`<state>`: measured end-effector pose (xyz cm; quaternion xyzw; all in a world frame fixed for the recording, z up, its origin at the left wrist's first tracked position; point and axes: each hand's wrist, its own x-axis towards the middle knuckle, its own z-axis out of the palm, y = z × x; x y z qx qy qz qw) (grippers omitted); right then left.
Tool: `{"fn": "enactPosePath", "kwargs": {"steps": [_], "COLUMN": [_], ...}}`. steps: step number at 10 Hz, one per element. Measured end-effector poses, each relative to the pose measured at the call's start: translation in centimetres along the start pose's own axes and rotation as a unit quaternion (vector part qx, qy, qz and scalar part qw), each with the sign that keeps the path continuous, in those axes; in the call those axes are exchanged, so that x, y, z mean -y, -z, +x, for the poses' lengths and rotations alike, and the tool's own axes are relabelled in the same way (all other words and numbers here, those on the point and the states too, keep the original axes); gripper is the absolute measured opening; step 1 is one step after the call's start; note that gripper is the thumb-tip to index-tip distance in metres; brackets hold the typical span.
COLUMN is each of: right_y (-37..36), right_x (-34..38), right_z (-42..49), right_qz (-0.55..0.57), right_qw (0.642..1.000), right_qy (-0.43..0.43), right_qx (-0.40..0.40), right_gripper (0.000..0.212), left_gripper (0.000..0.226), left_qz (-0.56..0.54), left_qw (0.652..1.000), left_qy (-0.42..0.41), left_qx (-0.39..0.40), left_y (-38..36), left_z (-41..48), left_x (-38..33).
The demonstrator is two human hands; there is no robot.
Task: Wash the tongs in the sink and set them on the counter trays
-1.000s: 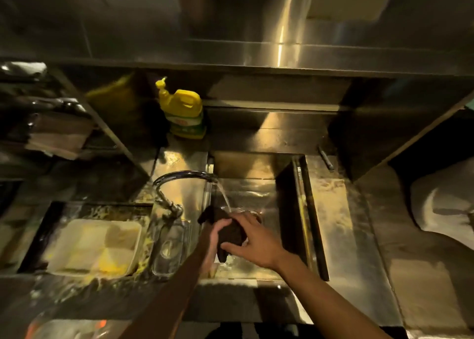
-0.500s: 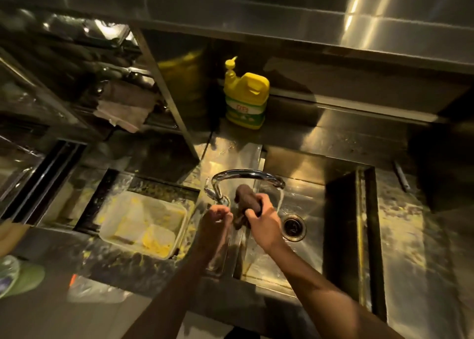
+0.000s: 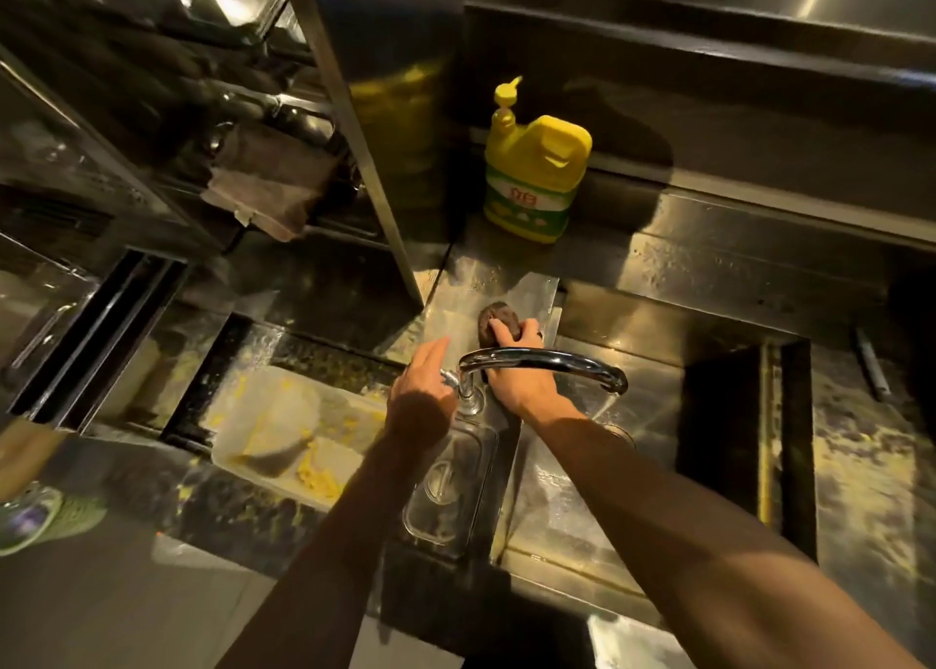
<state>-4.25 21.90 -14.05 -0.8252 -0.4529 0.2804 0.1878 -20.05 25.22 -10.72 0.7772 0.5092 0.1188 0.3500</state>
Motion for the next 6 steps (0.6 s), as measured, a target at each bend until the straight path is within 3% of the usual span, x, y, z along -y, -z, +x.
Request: {"fn": "enactPosePath", "kwargs": {"steps": [1, 3, 4, 5, 6], "right_y": [-0.2, -0.1, 0.9, 0.9, 0.8], "right_x": [-0.1, -0.5, -0.2, 0.3, 0.2], "right_z": [-0.2, 0.7, -0.8, -4.2, -7.0], "right_qz": [0.0, -0.001, -0.03, 0.017, 0.087], "right_qw": [1.0, 0.994, 0.997, 0.999, 0.995], "right_qy": [0.029, 0.0, -0.001, 0.004, -0.016], "right_qx": [-0.011, 0.107, 0.071, -0.038, -0.055], "right_gripper": [0.047, 0.054, 0.059, 0.049, 0.034], "left_gripper": [0.064, 0.062, 0.051, 0.038, 0.046], "left_qz": [-0.019, -0.033, -0.03, -0.032, -0.058], "left_qw": [0.998, 0.997, 0.995, 0.996, 0.992], "left_qy": [0.047, 0.072, 0.09, 0.046, 0.036], "left_qx": [0.027, 0.021, 0.005, -0.069, -0.109], "left_y": [0.2, -0.3, -0.4, -0.3, -1.1], "left_z": [0.3, 0.7, 0.1, -1.6, -2.3], "left_x": [-0.7, -0.2, 0.3, 1.5, 2.0]}}
